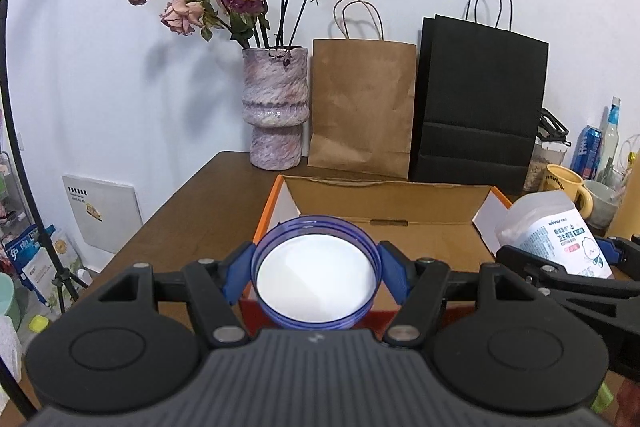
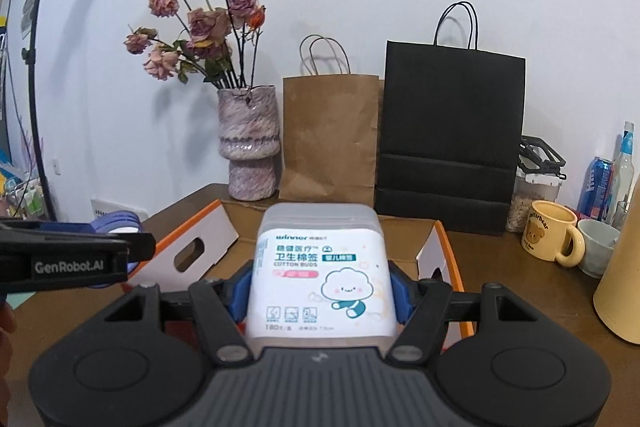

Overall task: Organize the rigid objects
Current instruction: 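Carry both held items into the cardboard box and open both tools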

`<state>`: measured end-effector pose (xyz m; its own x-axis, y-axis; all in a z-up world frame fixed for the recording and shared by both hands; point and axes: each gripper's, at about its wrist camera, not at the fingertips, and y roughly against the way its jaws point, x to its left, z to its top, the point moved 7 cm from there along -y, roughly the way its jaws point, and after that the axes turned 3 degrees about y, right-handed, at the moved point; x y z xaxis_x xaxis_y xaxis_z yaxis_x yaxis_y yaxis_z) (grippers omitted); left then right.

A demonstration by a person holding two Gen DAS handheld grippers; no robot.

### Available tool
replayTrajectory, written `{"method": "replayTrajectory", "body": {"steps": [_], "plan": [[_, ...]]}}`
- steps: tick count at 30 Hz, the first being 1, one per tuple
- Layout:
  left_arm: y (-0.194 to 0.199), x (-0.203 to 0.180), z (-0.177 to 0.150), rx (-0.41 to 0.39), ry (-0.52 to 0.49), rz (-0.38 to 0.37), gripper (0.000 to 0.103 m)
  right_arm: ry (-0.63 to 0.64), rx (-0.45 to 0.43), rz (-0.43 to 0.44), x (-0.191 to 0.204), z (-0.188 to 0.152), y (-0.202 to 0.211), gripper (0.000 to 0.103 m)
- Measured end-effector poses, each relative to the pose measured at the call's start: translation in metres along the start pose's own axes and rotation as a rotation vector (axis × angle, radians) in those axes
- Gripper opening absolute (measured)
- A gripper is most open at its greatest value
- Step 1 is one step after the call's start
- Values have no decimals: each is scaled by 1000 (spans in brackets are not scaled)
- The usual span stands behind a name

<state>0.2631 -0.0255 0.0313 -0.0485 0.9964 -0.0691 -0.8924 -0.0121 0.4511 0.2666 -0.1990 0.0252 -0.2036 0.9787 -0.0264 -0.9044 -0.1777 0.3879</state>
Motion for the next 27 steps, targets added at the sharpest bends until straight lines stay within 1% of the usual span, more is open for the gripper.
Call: {"method": "replayTrajectory", "body": {"steps": [16, 22, 27], "plan": [[-56, -10, 29, 7, 40, 17, 68, -30, 4, -24, -12, 24, -61, 64], [-80, -15, 38, 7, 46, 34, 68, -44, 21, -35, -20, 25, -83, 64], [-102, -19, 42, 15, 48, 52, 68, -57, 52, -39, -27, 21, -105, 64]]}}
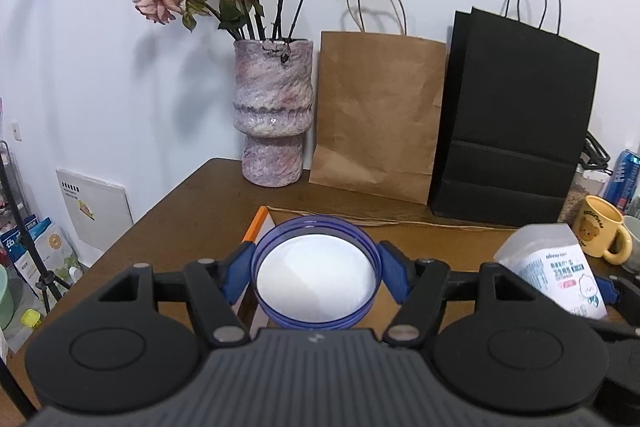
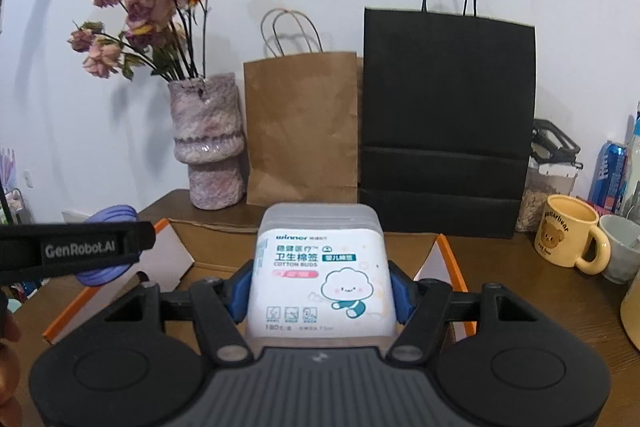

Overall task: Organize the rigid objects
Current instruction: 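Carry both held items into the cardboard box and open both tools, then lift both tools out of the box back toward the table items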

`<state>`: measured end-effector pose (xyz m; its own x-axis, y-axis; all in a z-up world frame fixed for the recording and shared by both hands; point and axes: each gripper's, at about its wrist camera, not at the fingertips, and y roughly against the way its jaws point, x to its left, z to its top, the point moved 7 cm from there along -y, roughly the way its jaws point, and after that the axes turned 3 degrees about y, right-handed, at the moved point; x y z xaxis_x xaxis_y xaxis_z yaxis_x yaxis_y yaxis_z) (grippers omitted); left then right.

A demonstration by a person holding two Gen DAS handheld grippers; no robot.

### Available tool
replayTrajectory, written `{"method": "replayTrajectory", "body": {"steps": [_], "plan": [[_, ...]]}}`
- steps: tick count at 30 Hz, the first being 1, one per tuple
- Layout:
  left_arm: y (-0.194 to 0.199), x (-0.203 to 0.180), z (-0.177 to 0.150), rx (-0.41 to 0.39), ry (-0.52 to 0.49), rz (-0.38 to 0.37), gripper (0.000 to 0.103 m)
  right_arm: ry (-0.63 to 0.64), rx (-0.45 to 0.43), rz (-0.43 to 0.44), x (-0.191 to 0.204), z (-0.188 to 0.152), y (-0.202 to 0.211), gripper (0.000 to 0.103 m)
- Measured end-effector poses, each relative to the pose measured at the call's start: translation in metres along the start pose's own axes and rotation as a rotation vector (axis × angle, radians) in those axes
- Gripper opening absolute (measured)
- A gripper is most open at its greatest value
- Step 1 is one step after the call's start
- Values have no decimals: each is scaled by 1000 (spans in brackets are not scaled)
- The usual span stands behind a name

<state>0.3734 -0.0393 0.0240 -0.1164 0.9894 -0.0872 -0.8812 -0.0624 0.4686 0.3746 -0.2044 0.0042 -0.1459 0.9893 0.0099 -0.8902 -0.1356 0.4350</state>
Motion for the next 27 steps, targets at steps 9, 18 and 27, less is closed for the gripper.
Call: {"method": "replayTrajectory", "body": {"steps": [9, 18, 27], "plan": [[-37, -3, -7, 55, -16, 28, 68, -7, 58, -12, -5, -10, -28, 64], [-57, 0, -24, 113, -39, 42, 68, 8, 103, -28, -7, -22, -40, 64], [-46, -5, -17, 38, -60, 42, 103, 12, 80, -64, -13, -21, -39, 103]]}}
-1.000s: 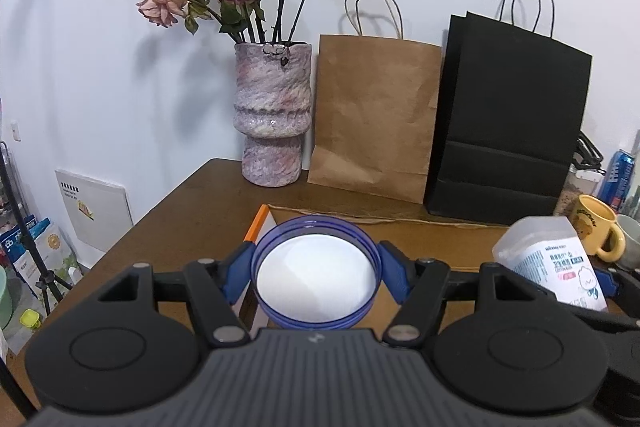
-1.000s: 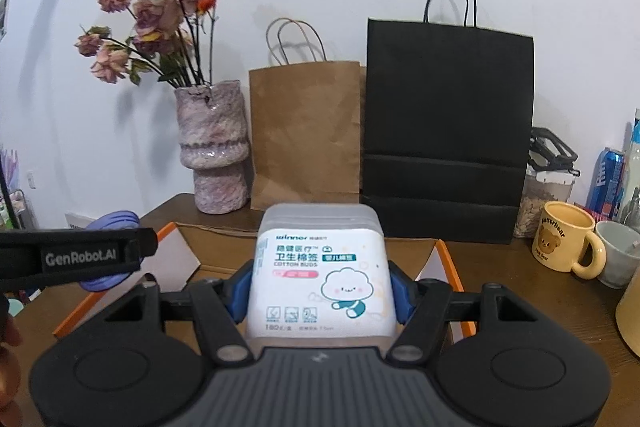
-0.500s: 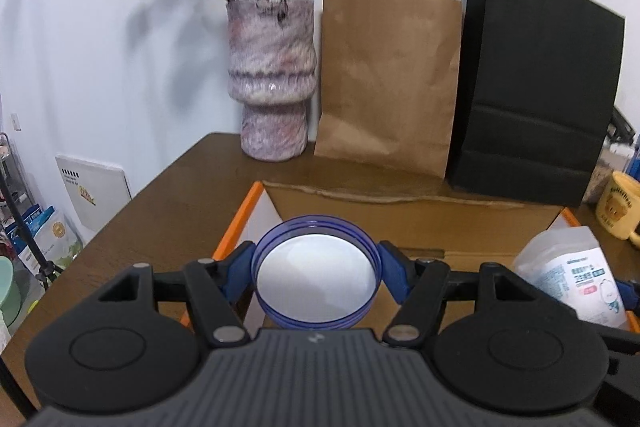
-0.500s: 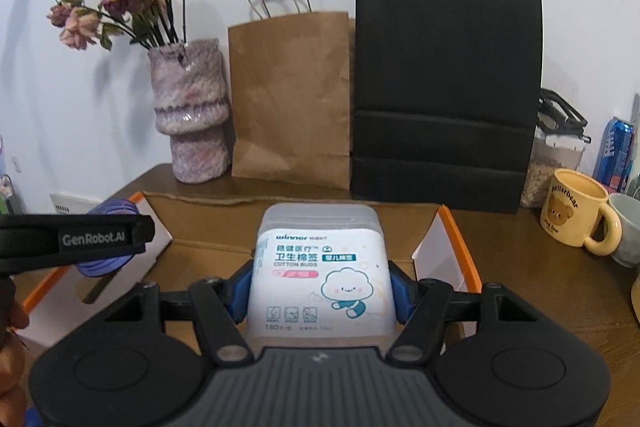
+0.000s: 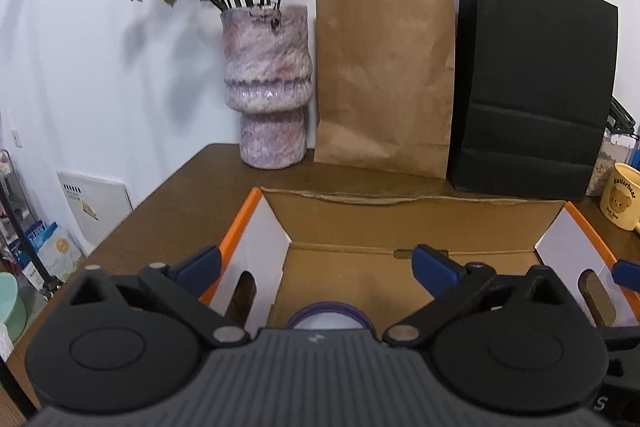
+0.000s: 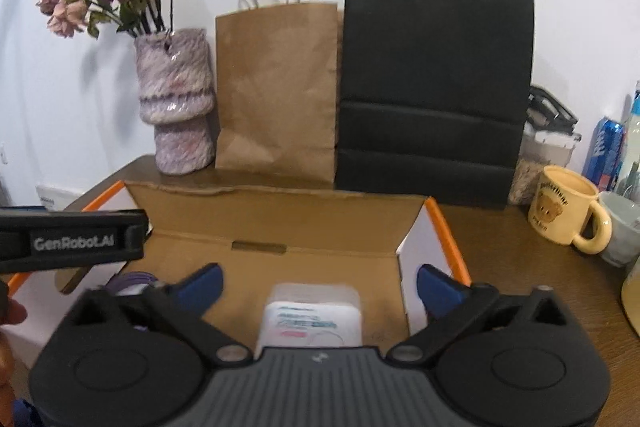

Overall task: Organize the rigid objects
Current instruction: 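Lift both tools out of the box back toward the table items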

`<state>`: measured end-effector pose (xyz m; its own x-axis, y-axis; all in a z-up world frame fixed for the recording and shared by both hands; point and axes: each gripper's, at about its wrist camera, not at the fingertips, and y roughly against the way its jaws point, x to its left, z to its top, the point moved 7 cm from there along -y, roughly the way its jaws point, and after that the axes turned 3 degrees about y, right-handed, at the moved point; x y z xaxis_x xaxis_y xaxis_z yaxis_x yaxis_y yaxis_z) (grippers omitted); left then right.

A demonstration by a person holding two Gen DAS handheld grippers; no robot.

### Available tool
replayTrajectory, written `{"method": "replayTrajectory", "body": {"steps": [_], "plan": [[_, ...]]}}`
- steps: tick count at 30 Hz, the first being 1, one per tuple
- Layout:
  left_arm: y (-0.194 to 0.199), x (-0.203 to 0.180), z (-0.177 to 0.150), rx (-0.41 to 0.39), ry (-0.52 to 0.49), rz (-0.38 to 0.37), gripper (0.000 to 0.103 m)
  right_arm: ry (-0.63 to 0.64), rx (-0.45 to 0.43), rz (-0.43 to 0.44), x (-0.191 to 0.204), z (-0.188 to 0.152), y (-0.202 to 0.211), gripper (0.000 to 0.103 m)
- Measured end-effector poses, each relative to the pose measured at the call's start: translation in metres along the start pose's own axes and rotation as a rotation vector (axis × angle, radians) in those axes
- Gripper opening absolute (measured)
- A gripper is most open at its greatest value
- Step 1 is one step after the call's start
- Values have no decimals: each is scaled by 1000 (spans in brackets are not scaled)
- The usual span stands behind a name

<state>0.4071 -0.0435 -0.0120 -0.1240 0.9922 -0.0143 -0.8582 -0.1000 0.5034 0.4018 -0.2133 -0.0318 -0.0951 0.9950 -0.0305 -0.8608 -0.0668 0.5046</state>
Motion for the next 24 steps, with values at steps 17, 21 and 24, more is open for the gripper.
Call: {"method": "replayTrajectory", "body": {"steps": [17, 21, 24], "plan": [[4, 3, 1, 3, 5, 5, 103, 3, 16, -7, 0, -1, 0, 103], [9, 3, 0, 5, -3, 0, 103, 7, 14, -4, 0, 0, 3, 103], [13, 3, 1, 3, -4, -5, 103, 9, 10, -3, 1, 0, 7, 103]]}}
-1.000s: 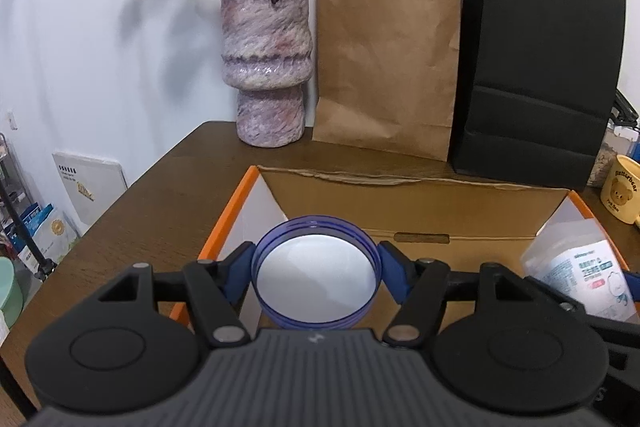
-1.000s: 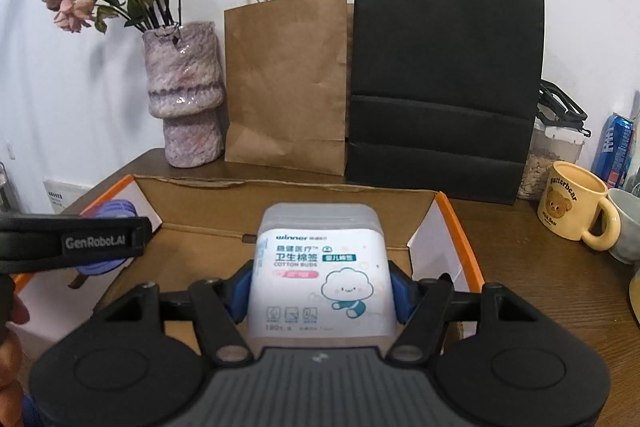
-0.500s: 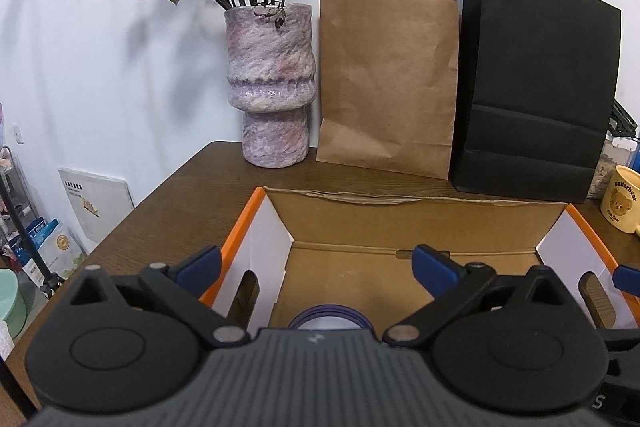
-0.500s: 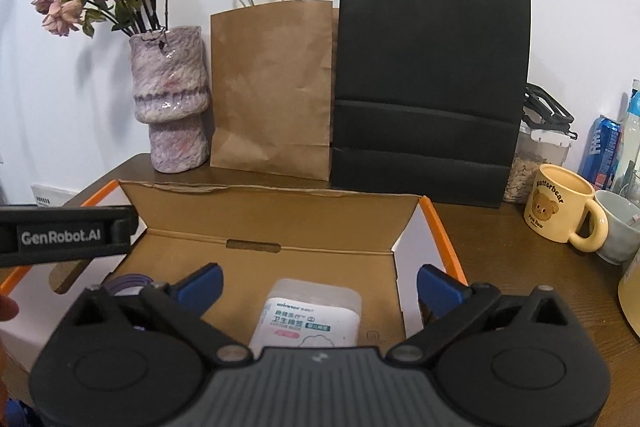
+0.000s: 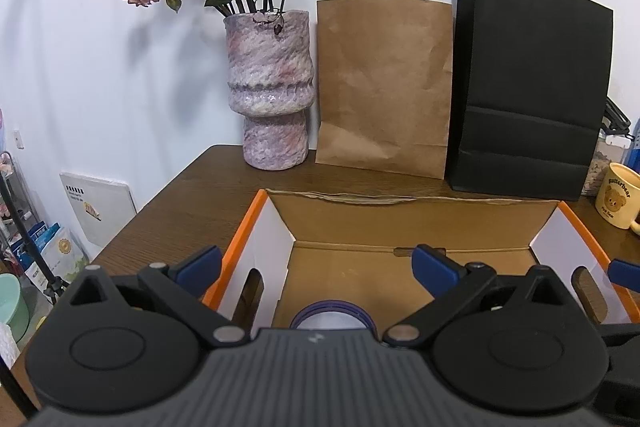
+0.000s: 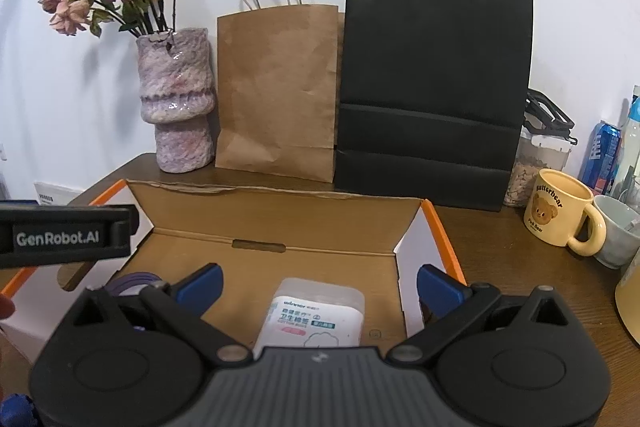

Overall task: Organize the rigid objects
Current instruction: 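Lift both tools out of the box back toward the table items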

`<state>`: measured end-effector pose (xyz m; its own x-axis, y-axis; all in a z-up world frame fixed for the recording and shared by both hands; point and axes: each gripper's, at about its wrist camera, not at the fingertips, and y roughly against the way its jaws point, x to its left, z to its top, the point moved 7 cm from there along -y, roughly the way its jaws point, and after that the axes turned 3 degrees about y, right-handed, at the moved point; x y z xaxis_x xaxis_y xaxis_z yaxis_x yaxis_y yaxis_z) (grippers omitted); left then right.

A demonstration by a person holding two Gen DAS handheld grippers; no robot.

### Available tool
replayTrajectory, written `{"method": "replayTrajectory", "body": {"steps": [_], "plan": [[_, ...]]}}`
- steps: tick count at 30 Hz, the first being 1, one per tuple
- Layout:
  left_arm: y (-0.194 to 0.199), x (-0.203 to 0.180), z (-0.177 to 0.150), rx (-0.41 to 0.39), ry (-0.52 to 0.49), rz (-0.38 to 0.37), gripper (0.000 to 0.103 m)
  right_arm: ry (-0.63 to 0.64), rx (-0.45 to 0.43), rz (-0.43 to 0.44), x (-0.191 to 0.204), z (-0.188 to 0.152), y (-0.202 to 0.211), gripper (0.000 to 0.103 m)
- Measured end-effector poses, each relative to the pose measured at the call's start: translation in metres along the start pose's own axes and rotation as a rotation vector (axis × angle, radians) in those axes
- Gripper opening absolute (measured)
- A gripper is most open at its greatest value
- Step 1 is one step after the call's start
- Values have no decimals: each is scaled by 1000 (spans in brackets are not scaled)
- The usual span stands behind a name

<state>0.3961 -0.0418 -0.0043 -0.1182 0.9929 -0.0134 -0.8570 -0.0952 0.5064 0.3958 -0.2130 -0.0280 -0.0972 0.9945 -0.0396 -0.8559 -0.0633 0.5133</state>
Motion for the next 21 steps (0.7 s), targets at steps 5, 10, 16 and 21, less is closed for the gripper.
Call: {"method": "replayTrajectory", "body": {"steps": [5, 10, 16, 21], "plan": [[10, 3, 0, -8, 8, -9, 103, -2, -12, 10, 1, 0, 11, 103], [23, 4, -1, -22, 14, -16, 103, 15, -26, 10, 3, -2, 25, 103], [40, 7, -2, -36, 14, -27, 103, 18, -46, 10, 2, -5, 42, 103], [54, 7, -4, -50, 12, -39, 103, 24, -67, 15, 3, -7, 59, 103]]}}
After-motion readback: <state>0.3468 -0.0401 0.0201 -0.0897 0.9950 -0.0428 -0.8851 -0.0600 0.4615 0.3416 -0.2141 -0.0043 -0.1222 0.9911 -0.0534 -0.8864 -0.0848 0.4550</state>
